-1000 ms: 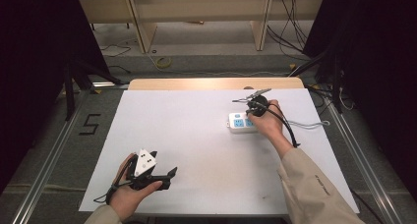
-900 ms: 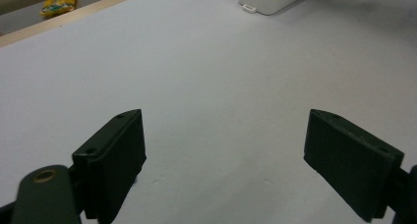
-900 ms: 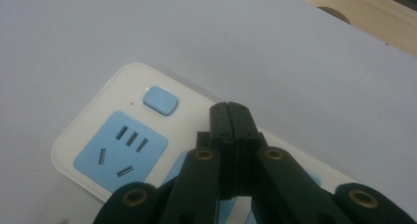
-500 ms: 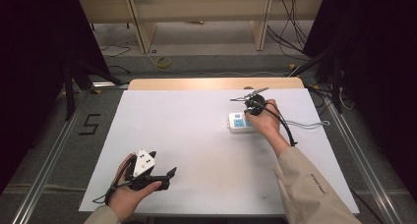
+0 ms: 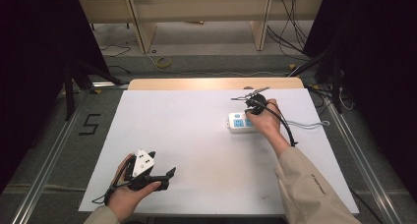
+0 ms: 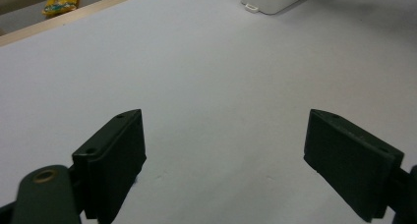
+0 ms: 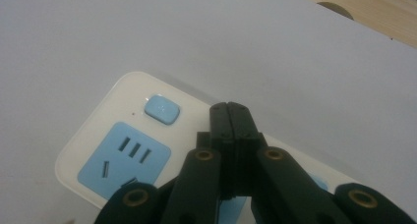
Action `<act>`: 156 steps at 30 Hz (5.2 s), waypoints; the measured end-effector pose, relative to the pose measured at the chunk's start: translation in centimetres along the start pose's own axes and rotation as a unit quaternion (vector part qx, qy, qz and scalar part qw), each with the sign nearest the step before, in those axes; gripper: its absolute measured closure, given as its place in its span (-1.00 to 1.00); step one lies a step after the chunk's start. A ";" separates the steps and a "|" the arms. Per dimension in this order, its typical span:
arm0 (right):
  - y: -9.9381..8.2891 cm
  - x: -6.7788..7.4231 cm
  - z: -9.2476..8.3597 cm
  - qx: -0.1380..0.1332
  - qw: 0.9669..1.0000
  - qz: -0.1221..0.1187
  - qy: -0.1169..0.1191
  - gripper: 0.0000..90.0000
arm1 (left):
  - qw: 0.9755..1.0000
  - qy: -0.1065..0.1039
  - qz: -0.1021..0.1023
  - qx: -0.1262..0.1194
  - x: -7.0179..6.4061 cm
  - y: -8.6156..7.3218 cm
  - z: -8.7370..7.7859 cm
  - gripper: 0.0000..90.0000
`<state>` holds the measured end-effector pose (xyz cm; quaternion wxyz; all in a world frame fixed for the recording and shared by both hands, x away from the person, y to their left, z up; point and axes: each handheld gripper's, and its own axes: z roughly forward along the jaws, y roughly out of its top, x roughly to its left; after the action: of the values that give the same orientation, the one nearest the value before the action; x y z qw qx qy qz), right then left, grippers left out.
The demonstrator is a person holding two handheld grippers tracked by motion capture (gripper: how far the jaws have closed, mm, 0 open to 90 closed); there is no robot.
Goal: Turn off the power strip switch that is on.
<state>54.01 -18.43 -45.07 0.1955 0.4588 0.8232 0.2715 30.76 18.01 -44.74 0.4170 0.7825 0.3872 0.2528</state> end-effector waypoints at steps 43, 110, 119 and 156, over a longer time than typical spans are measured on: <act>0.0 -0.2 0.0 0.008 0.999 0.030 0.009 1.00 | 1.000 -0.003 0.005 0.008 -0.3 -0.1 0.1 -0.67; -4.9 0.1 -7.0 -0.074 0.996 0.007 0.056 0.23 | 1.000 -0.010 0.015 0.012 -0.6 0.3 0.9 -0.66; -5.7 0.7 -8.4 -0.084 0.994 0.005 0.069 0.20 | 1.000 -0.011 0.016 0.013 -0.6 0.3 1.0 -0.66; -13.2 3.2 -13.3 -0.121 0.983 0.000 0.135 -0.19 | 1.000 -0.013 0.017 0.019 -0.6 0.2 1.1 -0.67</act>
<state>36.23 -24.94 -43.24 0.1368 0.3912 0.8030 0.4284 31.28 16.92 -45.18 0.4027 0.7999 0.3733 0.2423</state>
